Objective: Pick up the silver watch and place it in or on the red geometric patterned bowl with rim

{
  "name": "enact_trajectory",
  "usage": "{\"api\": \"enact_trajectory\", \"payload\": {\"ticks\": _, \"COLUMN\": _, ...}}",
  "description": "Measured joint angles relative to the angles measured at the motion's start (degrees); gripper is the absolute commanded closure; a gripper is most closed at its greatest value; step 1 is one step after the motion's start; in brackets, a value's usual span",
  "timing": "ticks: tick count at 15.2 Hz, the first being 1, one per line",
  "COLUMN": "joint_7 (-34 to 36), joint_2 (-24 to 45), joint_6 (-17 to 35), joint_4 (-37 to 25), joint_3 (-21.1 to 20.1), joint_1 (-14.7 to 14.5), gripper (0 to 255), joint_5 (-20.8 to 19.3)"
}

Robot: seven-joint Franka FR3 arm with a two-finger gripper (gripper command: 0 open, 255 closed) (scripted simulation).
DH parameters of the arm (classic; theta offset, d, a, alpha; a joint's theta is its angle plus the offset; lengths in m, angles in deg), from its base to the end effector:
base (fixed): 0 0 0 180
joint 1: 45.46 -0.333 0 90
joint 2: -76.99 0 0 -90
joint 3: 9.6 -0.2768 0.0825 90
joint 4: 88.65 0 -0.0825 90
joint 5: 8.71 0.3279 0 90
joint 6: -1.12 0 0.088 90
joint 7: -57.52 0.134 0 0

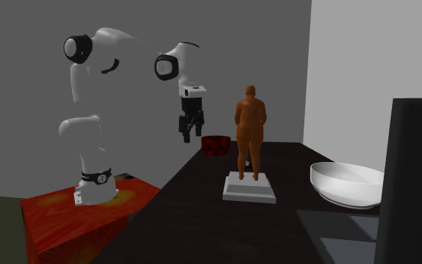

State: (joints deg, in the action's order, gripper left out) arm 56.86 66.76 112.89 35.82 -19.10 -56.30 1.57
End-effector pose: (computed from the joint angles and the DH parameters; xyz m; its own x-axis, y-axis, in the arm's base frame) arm 0.4138 0.1724 0.4227 0.9554 0.2914 -0.0474 0.2830 -0.9497 -0.1342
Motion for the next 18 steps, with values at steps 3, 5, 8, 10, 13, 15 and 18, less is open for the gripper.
{"api": "enact_trajectory", "payload": {"ticks": 3, "joint_7": 0.60, "joint_2": 5.77, "joint_6": 1.31, "joint_4": -4.89, "joint_3": -1.54, "joint_1": -1.25, "gripper": 0, "joint_5": -0.18}}
{"api": "enact_trajectory", "payload": {"ticks": 5, "joint_7": 1.31, "joint_2": 9.61, "joint_6": 2.83, "joint_4": -7.54, "joint_3": -2.75, "joint_1": -2.33, "gripper": 0, "joint_5": -0.37}}
{"api": "enact_trajectory", "payload": {"ticks": 8, "joint_7": 2.09, "joint_2": 15.63, "joint_6": 4.08, "joint_4": -12.71, "joint_3": -4.11, "joint_1": -3.79, "gripper": 0, "joint_5": -1.17}}
{"api": "enact_trajectory", "payload": {"ticks": 10, "joint_7": 2.45, "joint_2": 19.14, "joint_6": 4.65, "joint_4": -15.93, "joint_3": -4.87, "joint_1": -4.78, "gripper": 0, "joint_5": -1.80}}
{"api": "enact_trajectory", "payload": {"ticks": 13, "joint_7": 3.07, "joint_2": 24.19, "joint_6": 5.08, "joint_4": -20.89, "joint_3": -5.90, "joint_1": -6.44, "gripper": 0, "joint_5": -2.85}}
{"api": "enact_trajectory", "payload": {"ticks": 15, "joint_7": 3.60, "joint_2": 28.34, "joint_6": 5.35, "joint_4": -25.00, "joint_3": -6.46, "joint_1": -7.77, "gripper": 0, "joint_5": -3.84}}
{"api": "enact_trajectory", "payload": {"ticks": 18, "joint_7": 4.20, "joint_2": 34.44, "joint_6": 4.57, "joint_4": -32.15, "joint_3": -7.09, "joint_1": -9.89, "gripper": 0, "joint_5": -5.37}}
